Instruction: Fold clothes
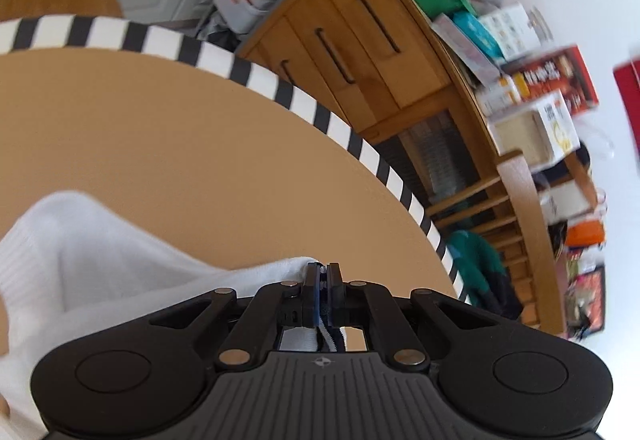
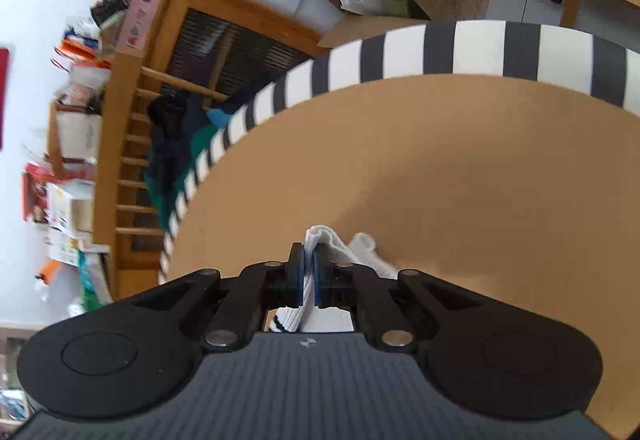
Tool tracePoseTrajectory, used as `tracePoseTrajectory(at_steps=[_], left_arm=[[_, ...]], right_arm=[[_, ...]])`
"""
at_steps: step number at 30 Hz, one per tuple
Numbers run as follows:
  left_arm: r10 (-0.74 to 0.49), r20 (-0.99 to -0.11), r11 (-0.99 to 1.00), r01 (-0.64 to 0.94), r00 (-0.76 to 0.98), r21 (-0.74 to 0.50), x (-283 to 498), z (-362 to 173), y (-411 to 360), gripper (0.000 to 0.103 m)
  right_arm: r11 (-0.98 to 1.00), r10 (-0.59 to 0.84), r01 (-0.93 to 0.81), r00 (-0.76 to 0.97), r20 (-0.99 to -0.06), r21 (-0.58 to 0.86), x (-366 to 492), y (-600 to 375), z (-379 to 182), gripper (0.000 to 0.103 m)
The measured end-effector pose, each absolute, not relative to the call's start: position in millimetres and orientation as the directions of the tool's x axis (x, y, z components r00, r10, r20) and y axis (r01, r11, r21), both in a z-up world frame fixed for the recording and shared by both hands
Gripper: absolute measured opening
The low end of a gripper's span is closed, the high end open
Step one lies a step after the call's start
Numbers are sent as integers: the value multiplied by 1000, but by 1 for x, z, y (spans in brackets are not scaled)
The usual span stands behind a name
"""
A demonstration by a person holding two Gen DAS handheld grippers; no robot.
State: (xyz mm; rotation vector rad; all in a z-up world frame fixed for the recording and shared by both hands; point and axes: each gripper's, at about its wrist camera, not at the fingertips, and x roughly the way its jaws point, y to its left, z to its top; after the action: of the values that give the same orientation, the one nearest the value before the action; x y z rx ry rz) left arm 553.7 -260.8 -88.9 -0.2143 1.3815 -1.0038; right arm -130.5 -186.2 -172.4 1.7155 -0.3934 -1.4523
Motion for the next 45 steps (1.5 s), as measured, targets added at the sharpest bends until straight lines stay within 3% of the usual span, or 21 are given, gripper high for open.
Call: tracePoseTrajectory(at_steps=[1,2,4,6,8,11,18,21,23,26,29,30,32,37,38,39,41,45], left_arm=[[-684,-717,592,472,-133,-653,554,-94,-271,9],[-677,-724,594,483,-133,-644,553,-99,-280,26],[-681,-719,599,456,-143,-658,561,-101,-281,42],[-707,-691,577,445,-149,-685,576,-92,-270,48],[-720,-681,553,478,-138,-682,594,-78,-254,58],[-715,-692,496,625,-100,-603,614,-53,-227,62],[-668,-739,287,887,-86,-362,595,-44,-147,60],[-659,-750,219,938,-62,-270,576,-58,-124,53],[-674,-738,195,953,-41,-231,567,-64,-118,41],[-704,-710,173,964,-23,-202,558,-70,-121,40],[-675,-737,131,975,-45,-179,548,-78,-134,39],[-663,-747,108,981,-51,-163,544,-82,-137,36],[-645,-762,67,989,-57,-130,537,-88,-142,13],[-616,-786,6,998,-45,-62,538,-82,-152,9],[-619,-785,-3,1000,-27,-31,541,-76,-154,9],[-623,-783,-8,1000,-5,-1,545,-71,-157,9],[-629,-777,-11,999,29,47,556,-59,-164,9],[-593,-803,-42,995,50,93,563,-49,-190,9]], right_arm=[[-607,-692,275,279,-666,746,-131,-190,-176,4],[-610,-692,266,281,-665,746,-131,-191,-177,7],[-609,-708,206,295,-642,766,-134,-187,-177,22],[-591,-729,213,271,-628,778,-139,-178,-165,52],[-572,-746,255,234,-624,779,-144,-169,-149,56],[-534,-754,368,199,-626,761,-147,-151,-130,56],[-435,-724,562,245,-644,703,-114,-93,-121,56],[-420,-700,596,268,-662,685,-95,-73,-127,56],[-414,-683,610,281,-674,675,-86,-66,-130,56],[-398,-662,646,290,-692,651,-75,-61,-132,55],[-343,-647,739,262,-716,580,-64,-66,-125,55],[-328,-644,772,239,-727,544,-61,-68,-123,57],[-298,-632,834,192,-751,464,-56,-73,-121,59],[-227,-594,904,167,-787,363,-42,-77,-122,61],[-201,-590,923,154,-793,328,-38,-76,-122,58],[-175,-586,942,133,-800,285,-34,-76,-121,46],[-136,-580,969,89,-810,204,-27,-76,-121,34],[-124,-570,973,90,-816,194,-29,-75,-118,32]])
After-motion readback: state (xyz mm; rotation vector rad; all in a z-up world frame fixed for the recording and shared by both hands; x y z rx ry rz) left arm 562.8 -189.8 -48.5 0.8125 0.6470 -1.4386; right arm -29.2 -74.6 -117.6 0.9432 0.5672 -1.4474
